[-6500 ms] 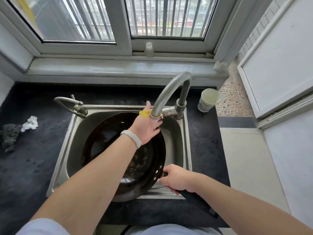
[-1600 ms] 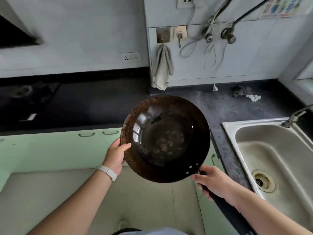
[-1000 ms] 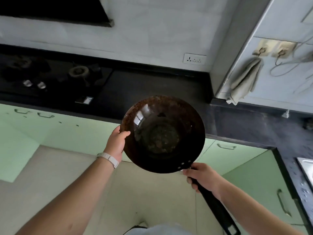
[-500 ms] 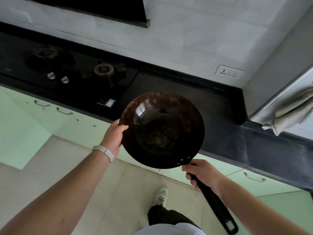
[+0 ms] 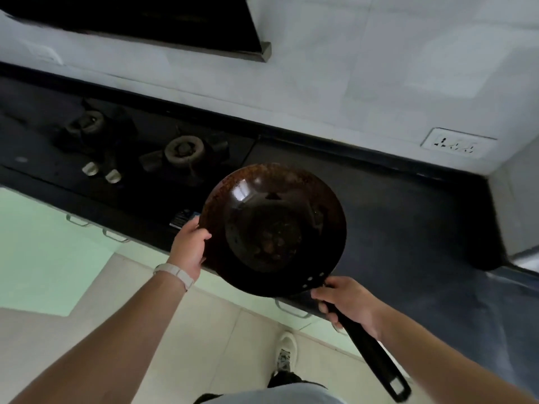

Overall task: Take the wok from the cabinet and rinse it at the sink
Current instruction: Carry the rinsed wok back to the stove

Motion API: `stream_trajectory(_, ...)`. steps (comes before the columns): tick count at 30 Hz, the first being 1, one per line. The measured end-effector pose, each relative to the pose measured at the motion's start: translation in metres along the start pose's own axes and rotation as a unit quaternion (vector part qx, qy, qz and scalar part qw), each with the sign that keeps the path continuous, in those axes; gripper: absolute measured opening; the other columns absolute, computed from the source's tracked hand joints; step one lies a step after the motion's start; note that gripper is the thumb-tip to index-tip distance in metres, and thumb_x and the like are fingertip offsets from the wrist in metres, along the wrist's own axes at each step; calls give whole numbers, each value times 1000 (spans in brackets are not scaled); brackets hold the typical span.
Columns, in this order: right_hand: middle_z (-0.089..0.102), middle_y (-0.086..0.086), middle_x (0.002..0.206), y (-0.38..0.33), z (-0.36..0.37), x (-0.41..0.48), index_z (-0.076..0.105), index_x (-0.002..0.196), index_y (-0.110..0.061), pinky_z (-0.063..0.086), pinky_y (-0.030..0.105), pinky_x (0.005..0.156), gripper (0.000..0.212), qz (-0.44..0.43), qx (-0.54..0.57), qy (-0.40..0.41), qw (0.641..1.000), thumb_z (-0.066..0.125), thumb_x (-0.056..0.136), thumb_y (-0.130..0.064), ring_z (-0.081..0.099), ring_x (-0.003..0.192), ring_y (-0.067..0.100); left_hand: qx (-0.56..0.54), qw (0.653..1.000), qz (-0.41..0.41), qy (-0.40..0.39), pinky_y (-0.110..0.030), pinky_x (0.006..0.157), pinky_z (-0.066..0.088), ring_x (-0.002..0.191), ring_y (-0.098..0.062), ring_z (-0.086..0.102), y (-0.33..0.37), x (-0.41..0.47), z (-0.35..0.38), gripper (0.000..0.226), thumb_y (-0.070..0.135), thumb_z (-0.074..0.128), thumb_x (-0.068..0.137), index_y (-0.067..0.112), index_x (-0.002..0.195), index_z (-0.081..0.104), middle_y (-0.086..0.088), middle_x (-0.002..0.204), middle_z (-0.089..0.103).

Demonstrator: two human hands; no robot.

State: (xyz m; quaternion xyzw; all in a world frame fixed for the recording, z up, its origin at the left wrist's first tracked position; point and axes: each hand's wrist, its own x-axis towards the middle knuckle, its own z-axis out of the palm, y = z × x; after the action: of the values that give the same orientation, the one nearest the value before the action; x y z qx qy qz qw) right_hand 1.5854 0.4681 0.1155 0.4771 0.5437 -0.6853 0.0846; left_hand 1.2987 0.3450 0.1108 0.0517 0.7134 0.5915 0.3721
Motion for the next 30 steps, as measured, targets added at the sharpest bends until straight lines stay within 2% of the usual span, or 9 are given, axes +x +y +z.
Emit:
stream_trajectory(3, 55, 4, 62, -16, -8, 20, 63, 91, -9, 37, 27, 42, 8, 11, 18, 5, 1000, 61, 98, -13, 45, 45, 15, 11, 1000, -9, 0, -42, 86, 48, 111, -17, 62, 13, 20, 8, 55, 1, 42, 89, 39, 117, 70, 8, 116, 71)
stream_trajectory(6, 54, 4, 61, -29, -12, 30, 64, 93, -8, 36, 27, 41, 7, -2, 23, 1, 1000, 60, 98, -11, 44, 45, 15, 17, 1000, -13, -17, -46, 94, 47, 116, -19, 61, 21, 42, 12, 57, 2, 42, 89, 42, 122, 67, 9, 120, 70)
stream_trajectory(9, 54, 5, 60, -41, -18, 45, 64, 91, -8, 36, 26, 39, 8, 3, 30, 14, 999, 60, 98, -10, 44, 44, 15, 20, 999, -29, -15, -45, 94, 46, 119, -21, 59, 28, 74, 18, 58, 0, 43, 90, 34, 135, 58, 6, 127, 67)
stream_trajectory(14, 55, 5, 60, -58, -18, 65, 62, 89, -8, 37, 25, 38, 8, 11, 42, 46, 998, 62, 96, -11, 45, 43, 15, 51, 995, -25, -79, -53, 103, 44, 118, -20, 61, 36, 122, 34, 57, 2, 43, 89, 34, 133, 59, 6, 126, 68)
stream_trajectory(17, 55, 4, 60, -69, -14, 73, 62, 85, -10, 38, 25, 39, 11, 19, 57, 79, 995, 63, 96, -12, 46, 44, 15, 72, 990, -35, -116, -50, 101, 47, 115, -19, 62, 45, 152, 44, 52, 1, 42, 92, 33, 127, 63, 5, 123, 69)
stream_trajectory(21, 54, 4, 60, -84, -2, 84, 62, 86, -9, 38, 25, 39, 9, 28, 101, 120, 987, 62, 95, -10, 46, 44, 14, 131, 977, -6, -170, -52, 96, 53, 112, -18, 66, 60, 194, 58, 50, 11, 48, 90, 41, 128, 62, 9, 119, 72)
stream_trajectory(25, 54, 5, 59, -90, 2, 96, 62, 89, -7, 37, 24, 39, 6, 32, 137, 149, 979, 62, 95, -9, 45, 43, 15, 141, 968, -15, -209, -40, 83, 57, 108, -17, 68, 73, 226, 77, 54, 4, 47, 88, 36, 129, 63, 7, 115, 73)
stream_trajectory(30, 54, 4, 59, -95, -2, 110, 61, 90, -7, 37, 25, 39, 6, 42, 158, 173, 971, 62, 95, -10, 45, 44, 15, 150, 959, -30, -237, -37, 78, 58, 109, -18, 68, 80, 256, 100, 57, 1, 47, 86, 32, 132, 61, 2, 119, 72)
